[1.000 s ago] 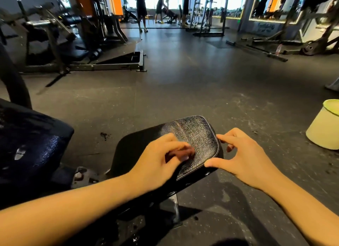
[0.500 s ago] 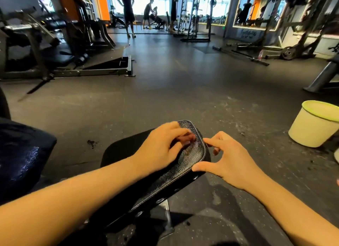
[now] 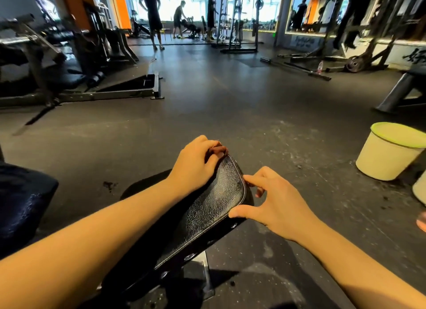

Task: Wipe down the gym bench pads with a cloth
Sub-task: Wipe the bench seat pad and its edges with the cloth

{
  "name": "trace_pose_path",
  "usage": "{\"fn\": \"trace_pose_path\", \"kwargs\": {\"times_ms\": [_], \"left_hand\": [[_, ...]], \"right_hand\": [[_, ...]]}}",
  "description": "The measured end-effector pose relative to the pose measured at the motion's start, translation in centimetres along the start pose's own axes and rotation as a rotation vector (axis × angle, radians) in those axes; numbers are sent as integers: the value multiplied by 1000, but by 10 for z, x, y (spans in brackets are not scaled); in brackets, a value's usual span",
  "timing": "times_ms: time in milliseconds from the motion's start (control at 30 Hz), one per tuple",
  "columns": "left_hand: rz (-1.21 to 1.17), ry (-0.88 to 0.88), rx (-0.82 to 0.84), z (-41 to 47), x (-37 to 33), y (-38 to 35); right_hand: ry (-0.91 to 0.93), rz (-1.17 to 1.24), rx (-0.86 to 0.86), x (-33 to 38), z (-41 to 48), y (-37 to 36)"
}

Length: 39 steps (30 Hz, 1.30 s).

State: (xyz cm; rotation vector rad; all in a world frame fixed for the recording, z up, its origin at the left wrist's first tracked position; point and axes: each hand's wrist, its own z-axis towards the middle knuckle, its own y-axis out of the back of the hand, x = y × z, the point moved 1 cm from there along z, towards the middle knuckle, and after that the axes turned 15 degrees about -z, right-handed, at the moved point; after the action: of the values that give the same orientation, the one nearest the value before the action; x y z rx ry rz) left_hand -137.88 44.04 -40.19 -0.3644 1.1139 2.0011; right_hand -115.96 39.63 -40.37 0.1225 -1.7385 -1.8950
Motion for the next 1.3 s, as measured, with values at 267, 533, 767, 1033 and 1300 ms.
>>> {"fn": "trace_pose_path", "kwargs": {"times_ms": [267, 533, 767, 1033, 1300], "left_hand": [[-171, -145, 152, -77, -39, 19], [62, 43, -8, -2, 7, 13], [-201, -188, 239, -75, -52, 16], [26, 0, 43, -4, -22, 4], [9, -13, -18, -28, -2, 18]], "right_hand": [[13, -10, 1, -2, 1, -5], [11, 9, -2, 0, 0, -1], [22, 14, -12, -3, 3, -7], [7, 17, 0, 3, -2, -1], [14, 50, -26, -1, 0, -3]]}}
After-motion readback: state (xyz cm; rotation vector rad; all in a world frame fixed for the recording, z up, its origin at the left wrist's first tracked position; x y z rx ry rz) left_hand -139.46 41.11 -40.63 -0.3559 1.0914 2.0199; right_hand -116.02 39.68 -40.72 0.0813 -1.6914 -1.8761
